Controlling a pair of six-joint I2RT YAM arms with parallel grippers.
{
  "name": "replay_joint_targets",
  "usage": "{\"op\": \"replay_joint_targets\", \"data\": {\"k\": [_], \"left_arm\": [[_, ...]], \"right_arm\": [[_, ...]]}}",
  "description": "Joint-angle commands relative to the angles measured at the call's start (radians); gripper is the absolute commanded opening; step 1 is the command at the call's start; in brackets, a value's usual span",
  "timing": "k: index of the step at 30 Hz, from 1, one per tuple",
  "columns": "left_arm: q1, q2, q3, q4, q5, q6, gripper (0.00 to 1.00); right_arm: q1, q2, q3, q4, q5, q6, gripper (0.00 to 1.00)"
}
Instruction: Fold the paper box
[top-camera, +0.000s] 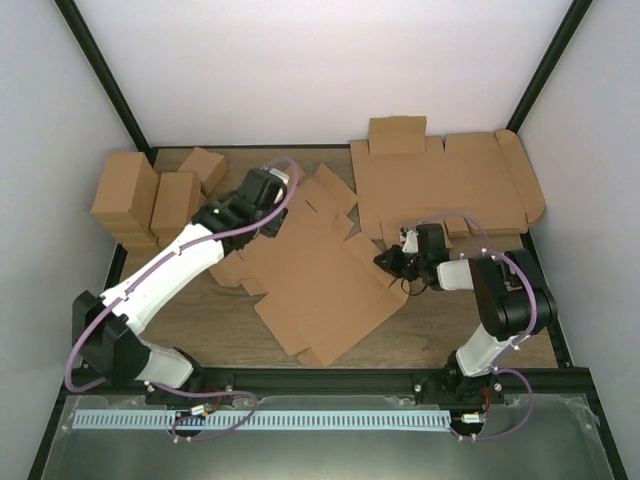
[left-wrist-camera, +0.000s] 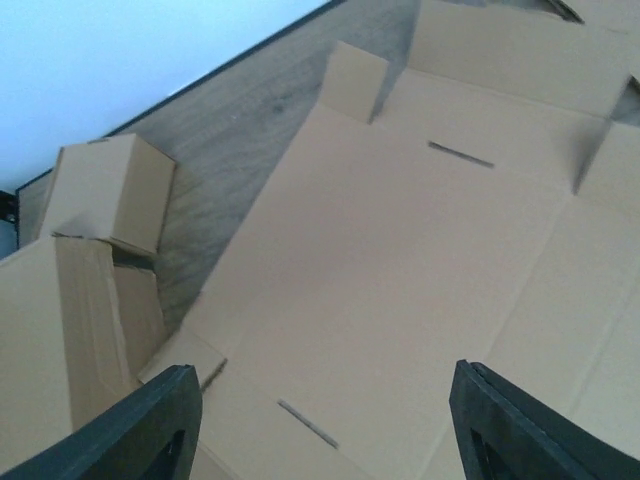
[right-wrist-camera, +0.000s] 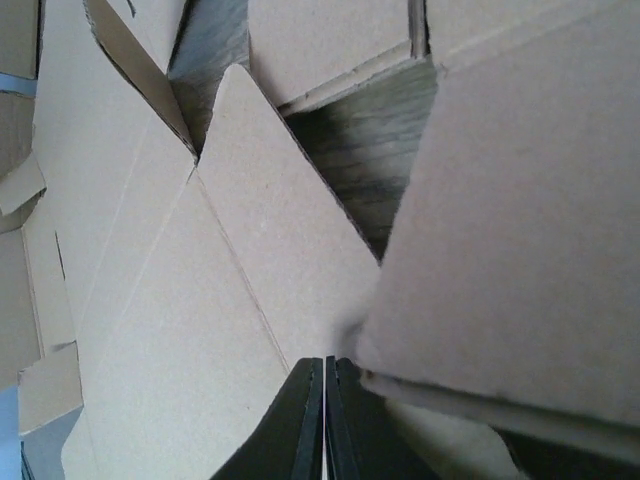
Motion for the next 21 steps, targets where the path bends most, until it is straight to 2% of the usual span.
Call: {"op": "replay_joint_targets", "data": {"k": [1, 3, 7, 8, 10, 14, 21], "left_arm": [[0.091, 0.119, 0.115, 0.006, 0.062, -0.062, 0.74], [0.152, 0.205, 0.183, -0.010, 0.159, -0.074, 0.76], [0.254, 0.391, 0.322, -0.053, 0.209, -0.092, 0.81], [0.291, 0.499, 0.410, -0.082, 0.252, -0.093, 0.85], [0.320, 0.583, 0.489, -0.104, 0.304, -0.077, 0.89], [0.380, 0.711, 0.645, -0.143, 0.387, -0.025, 0.89], [0.469, 0.897, 0.841, -0.216, 0.662, 0.073, 0.88]], "right_arm": [[-0.003, -0.001, -0.038, -0.003, 0.010, 0.016, 0.04], [-0.003, -0.022, -0.058, -0.006, 0.027, 0.013, 0.04], [-0.003, -0.065, -0.086, -0.023, 0.049, 0.002, 0.04], [-0.003, -0.087, -0.096, -0.049, 0.074, -0.002, 0.04], [-0.003, -0.105, -0.102, -0.084, 0.102, -0.006, 0.05], [-0.003, -0.156, -0.127, -0.113, 0.143, -0.014, 0.05], [-0.003, -0.205, -0.132, -0.122, 0.125, -0.041, 0.04]]}}
